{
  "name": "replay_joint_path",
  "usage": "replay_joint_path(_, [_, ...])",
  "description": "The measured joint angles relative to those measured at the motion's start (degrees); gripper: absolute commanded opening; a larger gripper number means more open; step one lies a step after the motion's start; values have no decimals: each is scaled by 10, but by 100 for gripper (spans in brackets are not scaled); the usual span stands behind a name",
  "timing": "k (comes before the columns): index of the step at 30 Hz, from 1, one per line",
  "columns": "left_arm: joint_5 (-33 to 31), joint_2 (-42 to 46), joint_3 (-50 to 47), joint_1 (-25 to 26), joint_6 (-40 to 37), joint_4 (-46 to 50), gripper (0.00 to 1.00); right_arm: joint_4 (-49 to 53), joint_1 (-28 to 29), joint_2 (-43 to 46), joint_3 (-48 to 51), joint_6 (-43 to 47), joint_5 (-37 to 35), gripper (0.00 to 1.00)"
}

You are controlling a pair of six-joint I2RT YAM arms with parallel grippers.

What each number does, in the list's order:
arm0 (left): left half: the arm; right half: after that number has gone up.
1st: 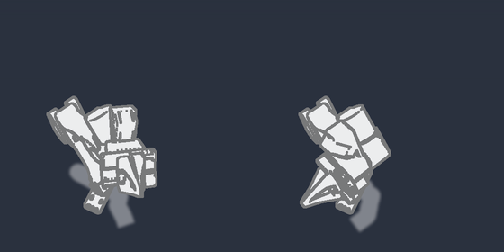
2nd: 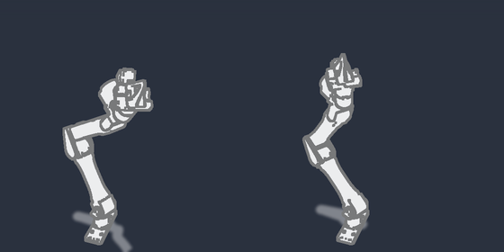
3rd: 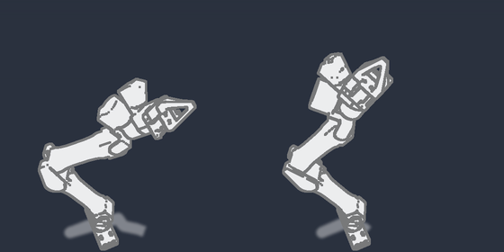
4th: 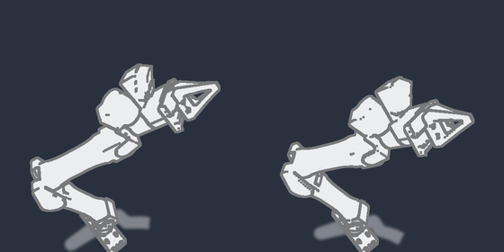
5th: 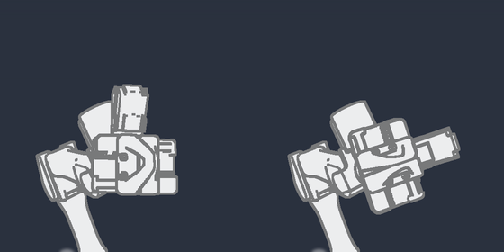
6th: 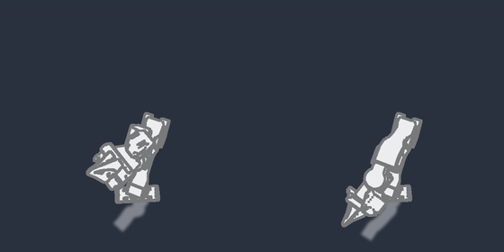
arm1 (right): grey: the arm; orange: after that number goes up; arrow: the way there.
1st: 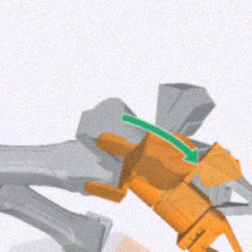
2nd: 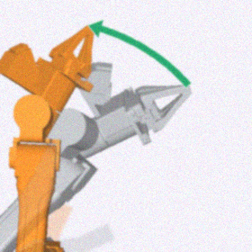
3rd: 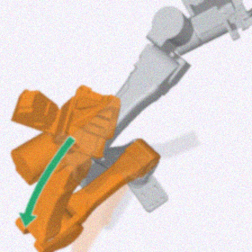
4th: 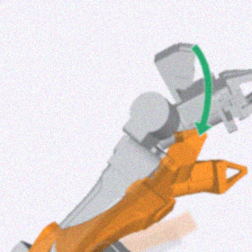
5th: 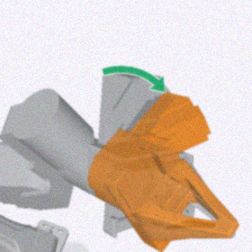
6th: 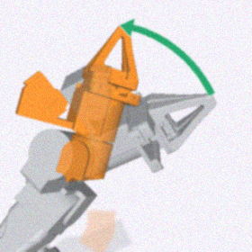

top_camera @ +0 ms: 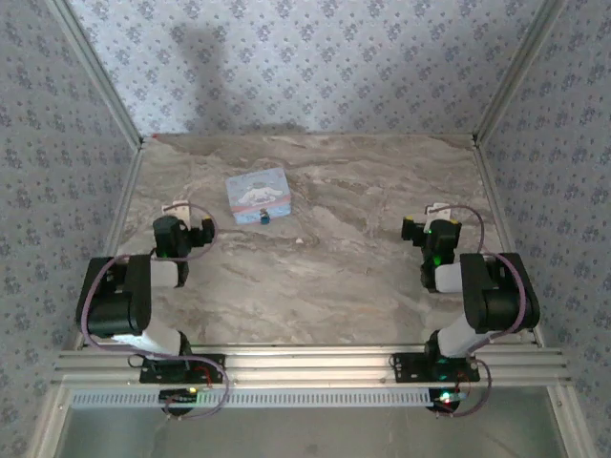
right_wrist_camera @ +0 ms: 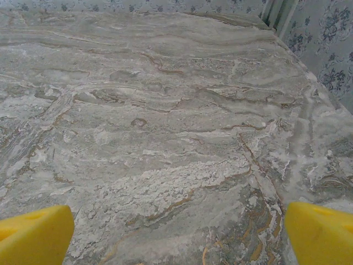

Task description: Unlock a padlock with a key

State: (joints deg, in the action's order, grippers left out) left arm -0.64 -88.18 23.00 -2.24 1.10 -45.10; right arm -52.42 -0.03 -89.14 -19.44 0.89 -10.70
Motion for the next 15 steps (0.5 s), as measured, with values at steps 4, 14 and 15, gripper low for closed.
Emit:
replay_joint_path(4, [0, 0, 0, 0, 0, 0, 98, 0, 0, 0, 0, 0, 0, 100])
replay_joint_path(14, [0, 0, 0, 0, 0, 0, 98, 0, -1, 0, 0, 0, 3, 100])
replay_joint_path(15, [0, 0, 0, 0, 0, 0, 98, 0, -1, 0, 0, 0, 4, 100])
